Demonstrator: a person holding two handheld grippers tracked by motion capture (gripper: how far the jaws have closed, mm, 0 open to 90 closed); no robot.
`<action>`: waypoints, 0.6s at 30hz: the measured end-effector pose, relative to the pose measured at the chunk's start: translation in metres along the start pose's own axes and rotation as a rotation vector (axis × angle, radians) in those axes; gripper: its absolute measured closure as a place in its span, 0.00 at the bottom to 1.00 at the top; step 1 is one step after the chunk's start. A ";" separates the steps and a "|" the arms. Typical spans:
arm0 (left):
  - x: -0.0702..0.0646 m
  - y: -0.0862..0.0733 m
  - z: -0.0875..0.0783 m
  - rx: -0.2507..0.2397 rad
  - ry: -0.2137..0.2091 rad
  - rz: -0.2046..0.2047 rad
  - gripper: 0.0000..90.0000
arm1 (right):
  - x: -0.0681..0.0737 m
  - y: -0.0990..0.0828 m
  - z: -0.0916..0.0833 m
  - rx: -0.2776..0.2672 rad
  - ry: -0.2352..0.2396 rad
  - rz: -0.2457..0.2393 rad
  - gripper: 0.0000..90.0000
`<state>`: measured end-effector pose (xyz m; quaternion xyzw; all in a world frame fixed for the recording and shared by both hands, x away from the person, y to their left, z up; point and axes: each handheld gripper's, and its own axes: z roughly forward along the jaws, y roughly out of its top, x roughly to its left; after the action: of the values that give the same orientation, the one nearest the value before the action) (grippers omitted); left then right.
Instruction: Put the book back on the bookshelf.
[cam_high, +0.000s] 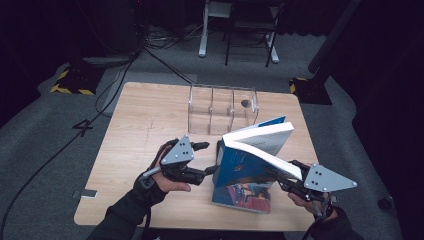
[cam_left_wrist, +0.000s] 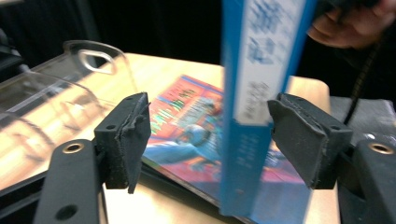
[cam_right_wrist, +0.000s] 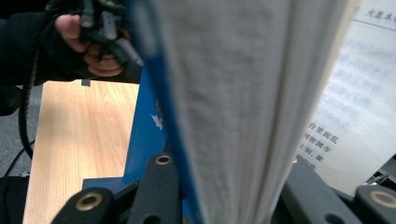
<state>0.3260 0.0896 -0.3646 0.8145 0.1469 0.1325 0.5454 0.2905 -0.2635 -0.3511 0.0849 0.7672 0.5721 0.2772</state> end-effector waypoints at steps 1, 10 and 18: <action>-0.002 -0.001 0.003 0.007 -0.008 -0.007 0.32 | 0.000 0.000 0.000 0.000 -0.001 0.003 0.80; -0.013 -0.002 0.037 0.061 -0.093 -0.005 0.42 | -0.001 -0.006 -0.006 0.010 -0.018 0.013 0.76; -0.012 0.017 0.047 0.014 -0.109 0.005 0.56 | 0.000 -0.010 -0.017 0.028 -0.067 0.014 0.70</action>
<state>0.3340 0.0383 -0.3668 0.8247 0.1157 0.0884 0.5465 0.2836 -0.2813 -0.3566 0.1132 0.7647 0.5601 0.2978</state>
